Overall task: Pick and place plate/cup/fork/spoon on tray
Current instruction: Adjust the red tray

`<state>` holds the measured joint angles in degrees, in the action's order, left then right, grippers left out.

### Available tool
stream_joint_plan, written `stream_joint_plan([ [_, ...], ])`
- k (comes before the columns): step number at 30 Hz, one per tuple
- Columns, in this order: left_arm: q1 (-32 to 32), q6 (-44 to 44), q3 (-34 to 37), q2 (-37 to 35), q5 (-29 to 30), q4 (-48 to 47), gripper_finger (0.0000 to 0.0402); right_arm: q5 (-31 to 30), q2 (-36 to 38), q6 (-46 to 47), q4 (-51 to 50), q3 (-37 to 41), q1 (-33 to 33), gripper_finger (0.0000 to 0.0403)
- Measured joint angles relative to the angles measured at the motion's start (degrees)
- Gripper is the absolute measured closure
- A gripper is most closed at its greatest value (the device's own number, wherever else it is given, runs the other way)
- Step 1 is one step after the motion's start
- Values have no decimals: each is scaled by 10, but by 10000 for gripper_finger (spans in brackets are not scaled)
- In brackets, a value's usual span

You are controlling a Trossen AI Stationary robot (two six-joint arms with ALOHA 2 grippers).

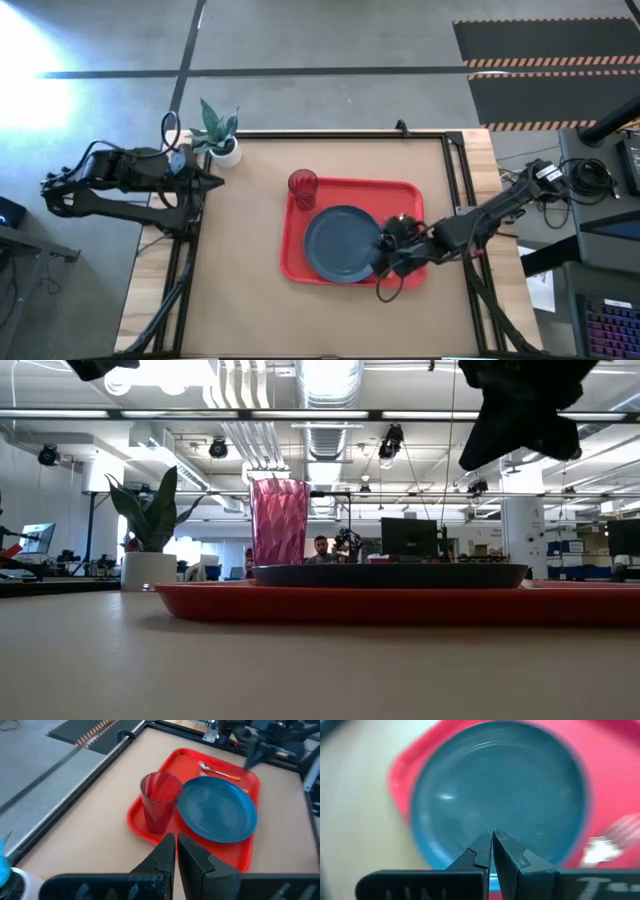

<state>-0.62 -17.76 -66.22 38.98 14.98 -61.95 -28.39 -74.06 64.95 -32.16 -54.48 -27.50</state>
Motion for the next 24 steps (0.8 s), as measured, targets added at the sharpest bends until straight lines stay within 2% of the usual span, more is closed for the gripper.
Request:
stream_joint_plan([
  [6,-1,-32,14,26,-94,2,401,-31,18,-9,-242,-101,35,394],
  [12,-7,-45,94,80,-203,42,401,-129,61,-35,-366,-187,38,394],
  [15,-22,-45,156,112,-239,136,401,-175,87,-61,-381,-219,38,394],
  [21,-62,-67,260,200,-255,433,401,-222,129,-121,-381,-245,38,394],
  [24,-77,-94,286,262,-255,491,401,-228,144,-125,-380,-244,38,394],
])
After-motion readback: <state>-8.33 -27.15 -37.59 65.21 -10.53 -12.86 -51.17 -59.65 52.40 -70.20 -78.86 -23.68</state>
